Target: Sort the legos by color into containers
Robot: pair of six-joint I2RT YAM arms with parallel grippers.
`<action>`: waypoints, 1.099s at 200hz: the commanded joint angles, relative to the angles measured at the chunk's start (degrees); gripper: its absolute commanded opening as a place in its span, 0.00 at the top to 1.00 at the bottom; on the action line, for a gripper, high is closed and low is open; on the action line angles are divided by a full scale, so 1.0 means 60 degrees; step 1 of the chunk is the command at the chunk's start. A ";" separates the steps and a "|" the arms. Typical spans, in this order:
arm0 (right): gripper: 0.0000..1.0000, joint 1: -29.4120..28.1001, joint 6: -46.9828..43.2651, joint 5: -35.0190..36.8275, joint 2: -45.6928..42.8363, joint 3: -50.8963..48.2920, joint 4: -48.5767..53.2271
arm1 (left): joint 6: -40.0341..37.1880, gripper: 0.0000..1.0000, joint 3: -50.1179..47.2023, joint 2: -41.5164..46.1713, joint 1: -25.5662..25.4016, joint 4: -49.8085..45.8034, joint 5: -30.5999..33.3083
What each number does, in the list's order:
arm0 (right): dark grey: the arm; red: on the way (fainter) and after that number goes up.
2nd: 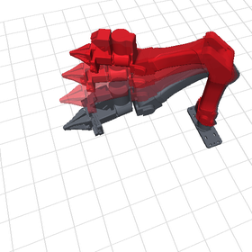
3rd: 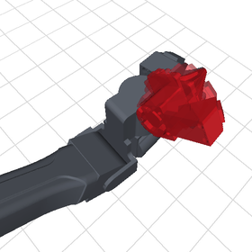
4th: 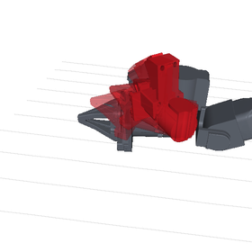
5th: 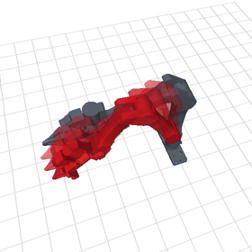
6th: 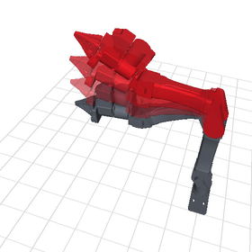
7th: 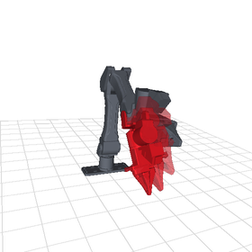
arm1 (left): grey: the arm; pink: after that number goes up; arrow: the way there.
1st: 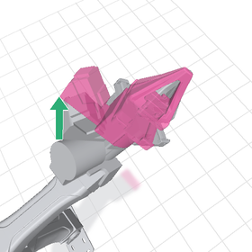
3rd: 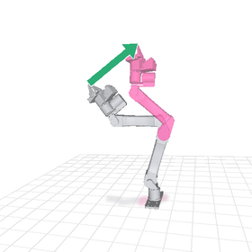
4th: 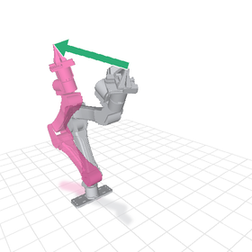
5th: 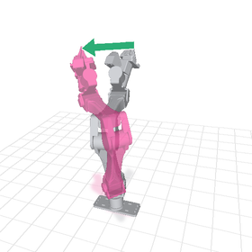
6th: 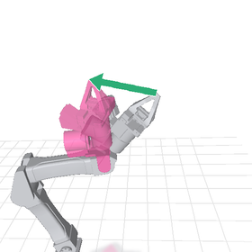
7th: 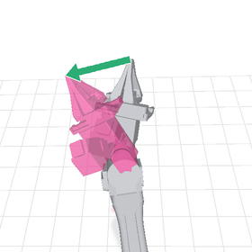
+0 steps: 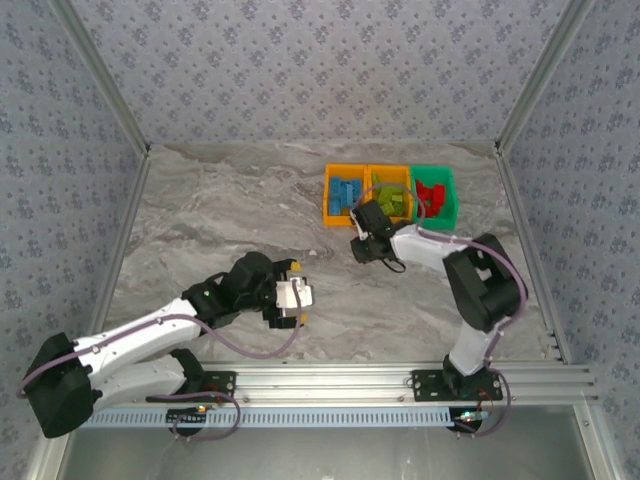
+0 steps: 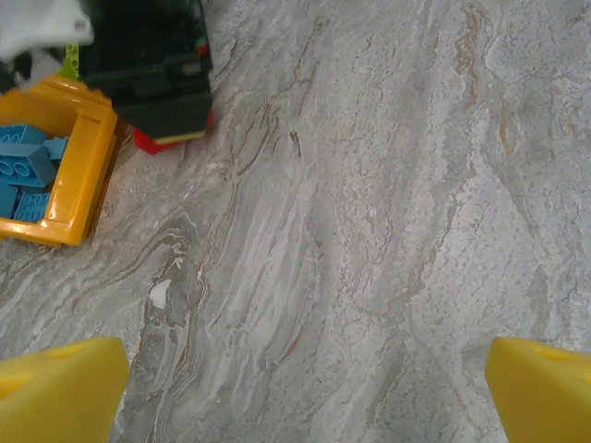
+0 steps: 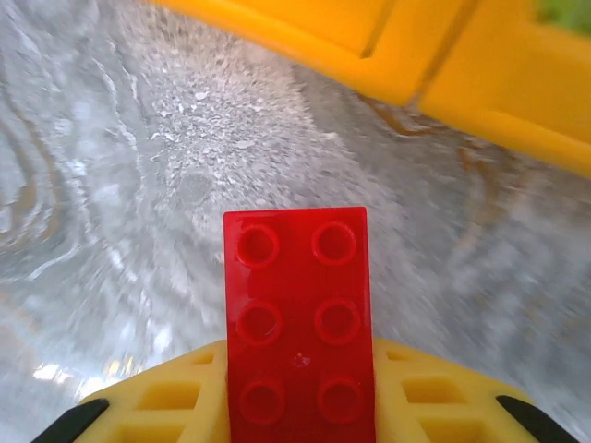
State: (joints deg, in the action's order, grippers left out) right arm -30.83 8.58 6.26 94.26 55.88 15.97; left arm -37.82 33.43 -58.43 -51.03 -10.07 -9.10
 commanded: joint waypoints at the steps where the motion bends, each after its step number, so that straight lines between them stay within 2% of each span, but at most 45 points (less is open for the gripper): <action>1: 0.73 0.0428 0.0474 0.0324 -0.1628 -0.0128 -0.0053 | 0.0149 0.01 0.0126 -0.0060 -0.0050 0.0209 -0.0259; 22: 0.73 0.1211 0.0641 0.0693 -0.2376 -0.0059 -0.0634 | 0.0144 0.01 0.0141 -0.0068 -0.0037 0.0191 -0.0248; 42: 0.74 0.2454 0.0712 0.0704 -0.2130 0.0403 -0.0994 | 0.0098 0.01 0.0156 -0.0061 -0.0040 0.0147 -0.0200; 64: 0.75 0.3625 0.0544 0.0524 -0.0963 0.1274 -0.1119 | 0.0007 0.01 0.0177 -0.0019 -0.0036 0.0068 -0.0018; 96: 0.74 0.4502 0.0529 0.0062 0.0953 0.2844 -0.0827 | -0.0060 0.01 0.0220 0.0078 -0.0036 0.0008 0.0354; 113: 0.64 0.4774 0.0666 -0.0202 0.1587 0.3400 -0.0648 | 0.0160 0.01 0.0353 0.0137 0.0031 0.0095 0.0623; 130: 0.47 0.4874 0.0902 -0.0405 0.1742 0.3838 -0.0268 | 0.0983 0.01 0.0877 0.0083 0.0219 -0.0047 0.1016; 146: 0.41 0.4862 0.1133 -0.0430 0.1217 0.3607 -0.0304 | 0.2229 0.01 0.1408 -0.0104 0.0370 0.0034 0.1865; 154: 0.39 0.4861 0.1279 -0.0406 0.0786 0.3209 -0.0366 | 0.3268 0.01 0.1645 -0.0236 0.0635 0.0051 0.2362; 172: 0.33 0.4847 0.1659 -0.0235 -0.0789 0.1672 -0.0657 | 0.5088 0.01 0.1922 -0.0390 0.1777 -0.0245 0.3081; 181: 0.29 0.4791 0.1957 0.0088 -0.1678 0.0720 -0.0969 | 0.5671 0.01 0.1757 -0.0282 0.2238 -0.0121 0.4043; 204: 0.18 0.4405 0.2159 0.0800 -0.3933 -0.1969 -0.2213 | 0.5846 0.01 0.0624 0.0355 0.3326 0.0936 0.5912; 220: 0.13 0.3997 0.1433 0.1874 -0.5100 -0.3505 -0.3157 | 0.5775 0.01 -0.0041 0.0657 0.4414 0.1537 0.6217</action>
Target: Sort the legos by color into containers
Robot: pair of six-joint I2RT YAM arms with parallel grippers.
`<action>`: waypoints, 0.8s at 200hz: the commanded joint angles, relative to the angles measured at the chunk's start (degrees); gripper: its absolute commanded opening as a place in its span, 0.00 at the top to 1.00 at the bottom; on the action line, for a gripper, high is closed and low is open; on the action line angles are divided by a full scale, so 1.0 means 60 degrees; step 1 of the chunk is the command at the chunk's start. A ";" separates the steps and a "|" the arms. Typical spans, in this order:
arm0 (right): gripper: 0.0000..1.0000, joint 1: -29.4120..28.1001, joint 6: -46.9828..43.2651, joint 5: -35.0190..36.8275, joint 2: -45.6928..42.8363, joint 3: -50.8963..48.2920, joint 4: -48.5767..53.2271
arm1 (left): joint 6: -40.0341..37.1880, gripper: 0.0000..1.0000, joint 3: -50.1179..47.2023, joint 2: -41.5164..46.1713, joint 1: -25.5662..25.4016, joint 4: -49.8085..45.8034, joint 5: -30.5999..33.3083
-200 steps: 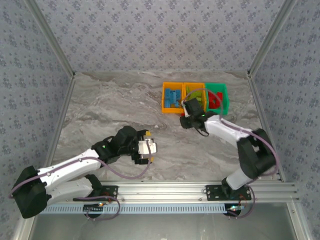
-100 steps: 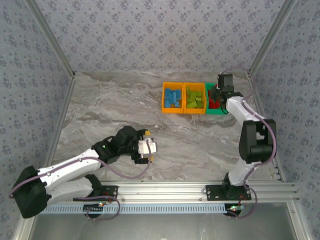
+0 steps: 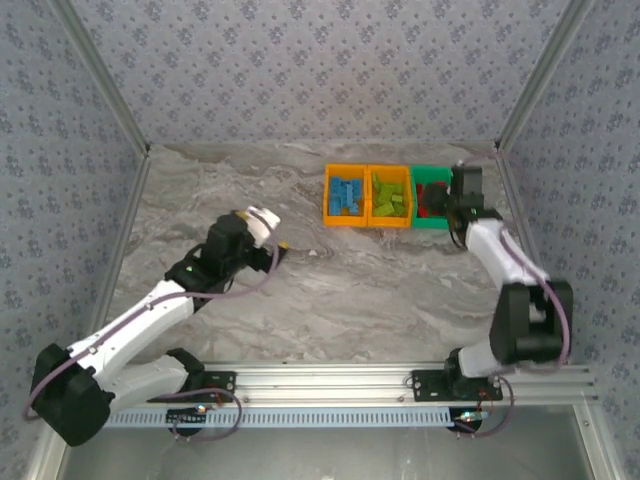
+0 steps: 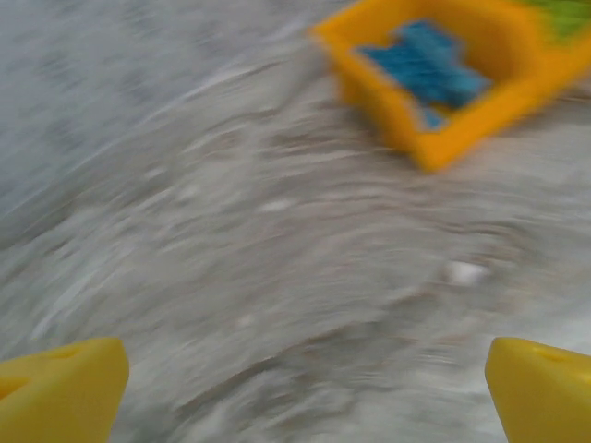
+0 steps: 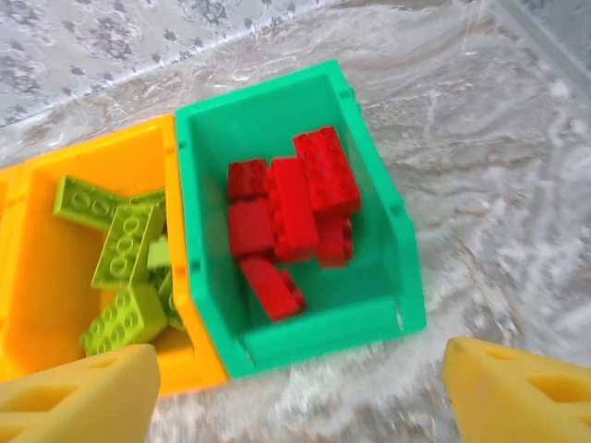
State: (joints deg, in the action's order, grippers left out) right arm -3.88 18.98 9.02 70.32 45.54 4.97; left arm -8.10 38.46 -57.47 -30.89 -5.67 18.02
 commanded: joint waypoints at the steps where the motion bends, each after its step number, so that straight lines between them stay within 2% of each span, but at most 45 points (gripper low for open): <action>1: 0.13 -0.0510 -0.0341 0.1509 -0.1165 -0.1873 -0.1399 | 0.0821 0.01 -0.0927 0.0511 0.1126 0.0853 0.1683; 27: 0.10 -0.0734 -0.1741 0.2632 -0.1805 -0.3597 -0.3326 | 0.0818 0.01 -0.1856 0.0564 0.2774 0.2050 0.1313; 45: 0.02 -0.0601 -0.2527 0.2969 -0.0916 -0.4289 -0.4901 | 0.0935 0.01 -0.2530 0.0339 0.3496 0.3283 0.0683; 58: 0.00 -0.0357 -0.3171 0.2555 0.0117 -0.4238 -0.5773 | 0.1043 0.01 -0.2871 -0.0081 0.3854 0.4214 0.0154; 67: 0.00 -0.0225 -0.3094 0.2330 0.0508 -0.3943 -0.5696 | 0.1145 0.01 -0.3039 -0.0489 0.4075 0.4915 -0.0378; 79: 0.00 -0.0020 -0.3623 0.1800 0.1215 -0.4241 -0.7857 | 0.1312 0.01 -0.3195 -0.1159 0.4355 0.6010 -0.1087; 95: 0.00 0.0644 -0.3020 0.0626 0.2792 -0.4230 -0.9057 | 0.1267 0.01 -0.3171 -0.2221 0.4482 0.7282 -0.1494; 101: 0.00 0.0634 -0.3155 0.0533 0.3284 -0.4387 -1.0490 | 0.1212 0.01 -0.3149 -0.2673 0.4511 0.7813 -0.1599; 111: 0.00 0.0650 -0.3118 0.0316 0.2638 -0.4210 -0.8841 | 0.1034 0.01 -0.3091 -0.3478 0.4557 0.8577 -0.1709; 117: 0.00 0.0782 -0.3170 -0.0182 0.2871 -0.4265 -0.9327 | 0.1140 0.01 -0.3009 -0.3958 0.4667 0.8825 -0.1766; 123: 0.00 0.0782 -0.3146 -0.0076 0.3003 -0.4346 -0.9896 | 0.1198 0.01 -0.3013 -0.4552 0.4828 0.9238 -0.2013; 132: 0.00 0.0792 -0.2988 0.0195 0.2746 -0.4115 -0.8814 | 0.1195 0.01 -0.3062 -0.5431 0.4934 1.0560 -0.2133; 142: 0.00 0.0678 -0.3080 0.0525 0.2905 -0.4286 -0.9568 | 0.1452 0.01 -0.2649 -0.4843 0.5048 0.8700 -0.2155; 153: 0.00 0.0540 -0.3062 0.0913 0.2807 -0.4185 -0.9196 | 0.1499 0.01 -0.2572 -0.5218 0.5170 0.9212 -0.2428; 160: 0.00 0.0614 -0.3033 0.0709 0.2828 -0.4197 -0.9268 | 0.1621 0.01 -0.2435 -0.5057 0.5297 0.8608 -0.2534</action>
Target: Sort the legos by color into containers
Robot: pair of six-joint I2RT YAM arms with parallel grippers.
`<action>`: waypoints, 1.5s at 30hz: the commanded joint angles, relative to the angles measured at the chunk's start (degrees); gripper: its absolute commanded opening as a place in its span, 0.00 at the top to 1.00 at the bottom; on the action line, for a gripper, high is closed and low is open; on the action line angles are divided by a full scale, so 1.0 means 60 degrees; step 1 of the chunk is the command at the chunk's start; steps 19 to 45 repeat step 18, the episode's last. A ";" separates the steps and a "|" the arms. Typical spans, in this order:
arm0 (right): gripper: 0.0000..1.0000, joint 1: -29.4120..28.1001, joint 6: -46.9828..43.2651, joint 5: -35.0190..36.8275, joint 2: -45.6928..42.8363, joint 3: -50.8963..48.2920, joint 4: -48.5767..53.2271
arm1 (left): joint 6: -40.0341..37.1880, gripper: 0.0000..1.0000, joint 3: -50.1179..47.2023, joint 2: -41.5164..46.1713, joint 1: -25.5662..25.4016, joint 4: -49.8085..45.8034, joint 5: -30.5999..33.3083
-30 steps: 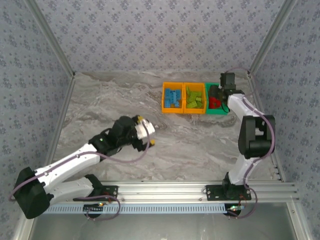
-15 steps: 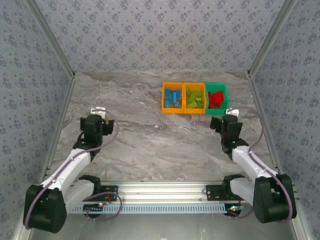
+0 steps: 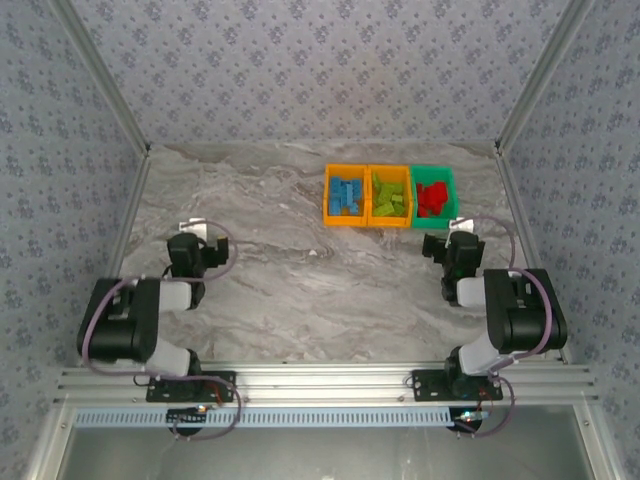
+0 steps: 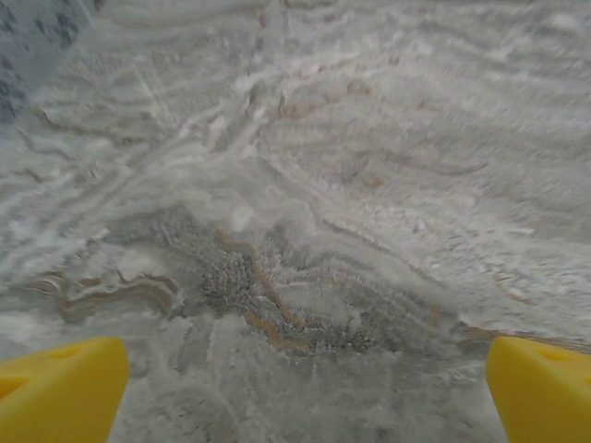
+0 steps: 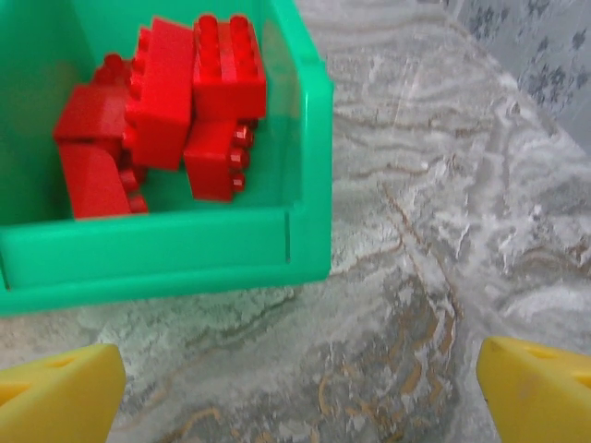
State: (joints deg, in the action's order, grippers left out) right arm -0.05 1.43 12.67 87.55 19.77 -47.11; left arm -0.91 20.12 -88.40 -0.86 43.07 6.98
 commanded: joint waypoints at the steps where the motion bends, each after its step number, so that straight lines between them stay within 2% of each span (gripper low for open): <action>1: 0.00 -0.0007 -0.0100 0.0079 -0.0044 0.0079 -0.0601 | 0.0448 0.01 0.0641 0.0120 0.0306 0.0388 -0.0687; 18: 0.00 0.0081 -0.0312 -0.0779 -0.0058 0.0177 -0.0395 | 0.0438 0.01 0.0587 0.0093 0.0317 0.0582 -0.0714; 45: 0.00 0.0081 -0.0312 -0.0779 -0.0058 0.0177 -0.0395 | 0.0438 0.01 0.0587 0.0093 0.0317 0.0582 -0.0714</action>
